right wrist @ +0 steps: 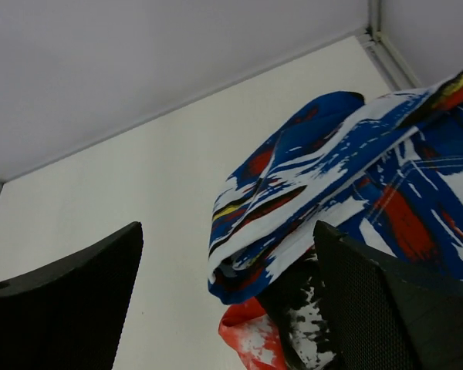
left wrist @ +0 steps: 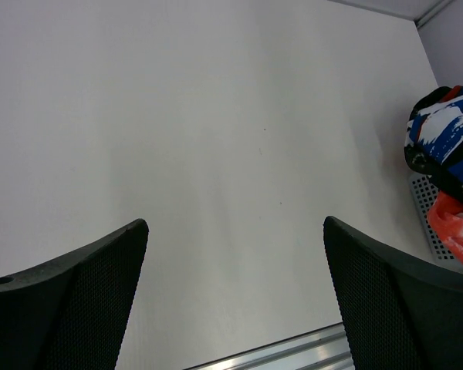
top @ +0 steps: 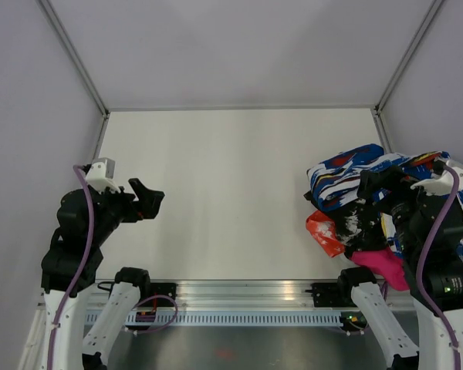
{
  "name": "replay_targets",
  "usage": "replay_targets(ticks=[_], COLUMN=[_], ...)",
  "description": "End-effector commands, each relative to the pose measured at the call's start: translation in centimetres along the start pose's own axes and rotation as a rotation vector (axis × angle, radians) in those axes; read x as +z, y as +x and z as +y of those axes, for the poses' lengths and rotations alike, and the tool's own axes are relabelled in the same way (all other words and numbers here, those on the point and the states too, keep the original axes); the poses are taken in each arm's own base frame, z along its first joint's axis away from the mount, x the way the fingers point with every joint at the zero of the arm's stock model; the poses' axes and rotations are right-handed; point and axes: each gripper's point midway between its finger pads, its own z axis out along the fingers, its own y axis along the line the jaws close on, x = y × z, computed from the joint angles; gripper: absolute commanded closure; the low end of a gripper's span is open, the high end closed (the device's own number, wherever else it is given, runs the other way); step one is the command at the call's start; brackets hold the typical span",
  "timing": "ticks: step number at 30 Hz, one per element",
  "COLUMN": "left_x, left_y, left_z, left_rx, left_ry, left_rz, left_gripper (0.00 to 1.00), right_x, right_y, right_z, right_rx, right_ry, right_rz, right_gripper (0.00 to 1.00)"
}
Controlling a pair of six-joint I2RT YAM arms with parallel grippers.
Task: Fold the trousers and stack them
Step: Grab the trousers from the pile
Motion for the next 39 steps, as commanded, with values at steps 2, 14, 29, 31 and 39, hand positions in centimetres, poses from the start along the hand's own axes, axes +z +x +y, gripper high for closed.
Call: replay_targets(ticks=[2, 14, 29, 31, 39], left_x=[-1.3, -1.1, 0.0, 0.1, 0.3], left_y=[-0.3, 1.9, 1.7, 1.8, 1.8], left_z=[0.5, -0.7, -0.9, -1.0, -1.0], left_rx=[0.043, 0.026, 0.04, 0.05, 0.064], left_ry=[-0.028, 0.071, 0.084, 0.09, 0.091], left_rz=[-0.027, 0.02, 0.049, 0.056, 0.085], left_gripper=[0.0, 0.0, 0.0, 0.0, 0.0], right_x=[-0.1, 6.5, 11.4, 12.6, 15.3], right_y=[-1.1, -0.6, 5.5, 6.0, 3.1], right_z=[-5.5, -8.5, -11.0, -10.8, -9.0], right_rx=[0.061, 0.105, 0.033, 0.007, -0.078], right_ry=[0.359, 0.642, 0.715, 0.676, 0.589], right_rz=[-0.038, -0.064, 0.012, 0.012, 0.003], right_gripper=[0.02, 0.02, 0.05, 0.14, 1.0])
